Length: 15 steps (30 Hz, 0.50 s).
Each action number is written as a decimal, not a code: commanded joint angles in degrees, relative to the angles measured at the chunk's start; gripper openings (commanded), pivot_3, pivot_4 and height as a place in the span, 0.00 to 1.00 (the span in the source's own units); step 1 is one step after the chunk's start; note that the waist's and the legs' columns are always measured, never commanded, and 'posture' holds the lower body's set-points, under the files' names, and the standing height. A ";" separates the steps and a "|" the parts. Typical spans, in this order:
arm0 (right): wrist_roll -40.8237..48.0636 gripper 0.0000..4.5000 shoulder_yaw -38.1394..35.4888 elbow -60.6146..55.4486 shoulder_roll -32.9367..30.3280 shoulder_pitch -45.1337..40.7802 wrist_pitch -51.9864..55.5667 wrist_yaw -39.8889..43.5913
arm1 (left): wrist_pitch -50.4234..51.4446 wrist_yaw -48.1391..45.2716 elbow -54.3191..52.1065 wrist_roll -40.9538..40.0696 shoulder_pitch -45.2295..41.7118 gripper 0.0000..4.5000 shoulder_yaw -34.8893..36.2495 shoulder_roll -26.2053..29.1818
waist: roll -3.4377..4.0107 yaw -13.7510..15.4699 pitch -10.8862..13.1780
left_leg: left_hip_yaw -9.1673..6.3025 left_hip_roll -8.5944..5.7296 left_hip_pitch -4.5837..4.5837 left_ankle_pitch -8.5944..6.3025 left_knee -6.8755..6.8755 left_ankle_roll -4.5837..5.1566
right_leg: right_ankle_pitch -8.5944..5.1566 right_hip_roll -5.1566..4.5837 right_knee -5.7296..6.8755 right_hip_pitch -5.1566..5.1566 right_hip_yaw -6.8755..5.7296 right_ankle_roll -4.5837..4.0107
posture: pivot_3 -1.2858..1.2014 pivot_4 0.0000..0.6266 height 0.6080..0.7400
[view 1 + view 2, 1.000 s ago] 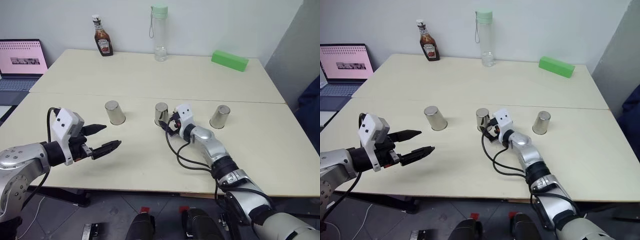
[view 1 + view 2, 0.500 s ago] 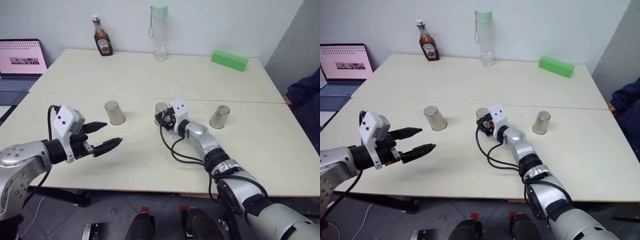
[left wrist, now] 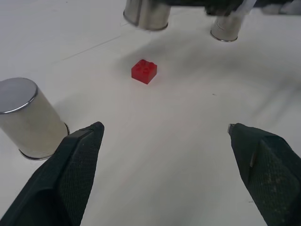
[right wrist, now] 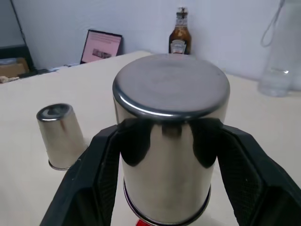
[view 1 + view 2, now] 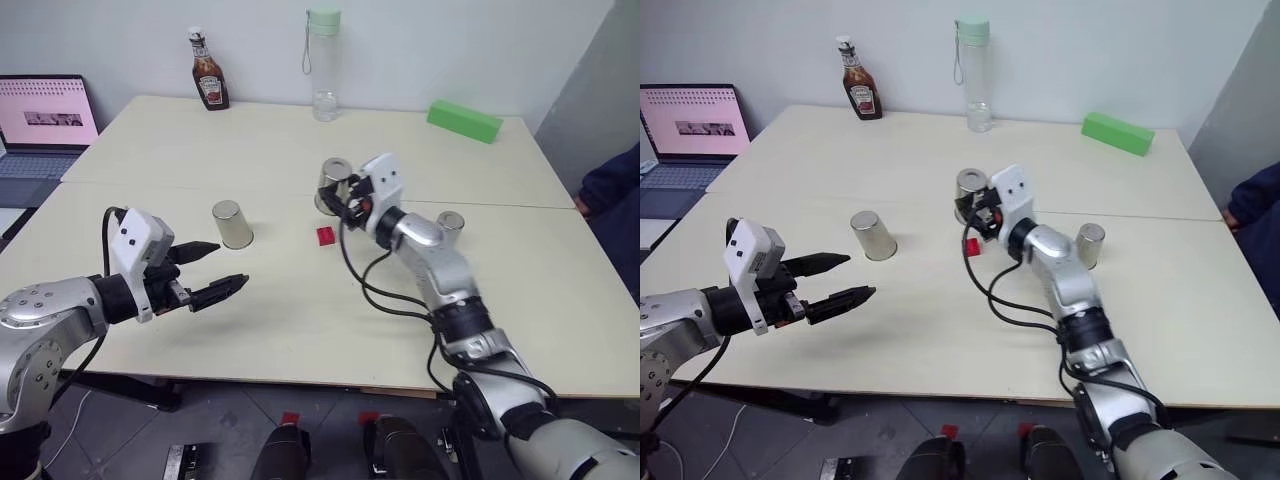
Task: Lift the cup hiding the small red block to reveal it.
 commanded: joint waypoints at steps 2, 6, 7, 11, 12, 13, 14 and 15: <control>0.25 0.59 -0.71 -18.11 -4.33 11.15 12.94 -3.13 | -1.22 -0.06 -1.36 -0.20 0.11 1.00 0.21 0.12 | -0.01 -0.02 -0.01 | 0.00 -0.04 0.01 0.00 -0.01 0.00 | -0.05 -0.04 -0.02 0.03 -0.02 -0.03 | 0.52 0.24 1.00; -1.14 0.59 -0.64 -15.65 -2.83 15.61 9.37 -6.41 | -1.51 -0.39 0.03 0.08 -1.49 1.00 -1.27 0.09 | 0.02 -0.72 0.02 | 0.23 0.08 0.13 0.02 0.01 -0.02 | -0.22 0.06 0.06 0.00 0.11 0.21 | 0.52 0.24 1.00; -1.44 0.59 -0.74 -14.06 -2.08 15.77 7.48 -7.05 | -1.64 -0.56 0.39 0.19 -1.86 1.00 -1.62 0.16 | 0.03 -0.92 0.02 | 0.30 0.13 0.22 0.03 0.02 -0.02 | -0.23 0.15 0.10 0.03 0.19 0.19 | 0.52 0.24 1.00; -1.74 0.59 -1.52 -5.89 0.08 14.14 1.35 -8.03 | -2.02 -1.17 1.72 0.44 -3.54 1.00 -2.89 0.55 | 0.02 -1.27 0.01 | 0.35 0.18 0.41 0.06 0.03 -0.04 | -0.24 0.34 0.39 0.04 0.35 0.16 | 0.52 0.24 1.00; -2.01 0.59 -1.31 -3.90 0.26 13.77 0.56 -8.09 | -2.19 -1.35 1.95 0.58 -3.82 1.00 -3.32 0.68 | 0.02 -1.36 0.01 | 0.35 0.17 0.42 0.06 0.04 -0.04 | -0.24 0.35 0.45 0.03 0.36 0.16 | 0.52 0.24 1.00; -2.18 0.59 -1.15 -2.51 0.38 13.55 -0.07 -8.08 | -2.32 -1.50 2.11 0.70 -4.00 1.00 -3.60 0.76 | 0.02 -1.40 0.01 | 0.35 0.17 0.43 0.06 0.04 -0.04 | -0.24 0.37 0.46 0.02 0.37 0.16 | 0.52 0.24 1.00; -2.47 0.67 -0.59 -1.42 0.26 13.53 -0.11 -7.72 | -2.40 -1.63 2.15 0.82 -4.16 1.00 -3.92 0.78 | 0.02 -1.42 0.01 | 0.35 0.17 0.43 0.06 0.04 -0.04 | -0.24 0.38 0.46 0.02 0.37 0.16 | 0.52 0.24 1.00; -2.74 0.75 0.06 -1.08 0.12 13.69 0.10 -7.34 | -2.39 -1.73 2.17 0.85 -4.32 1.00 -4.05 0.83 | 0.02 -1.43 0.01 | 0.37 0.16 0.42 0.06 0.03 -0.04 | -0.24 0.38 0.46 0.02 0.39 0.16 | 0.52 0.24 1.00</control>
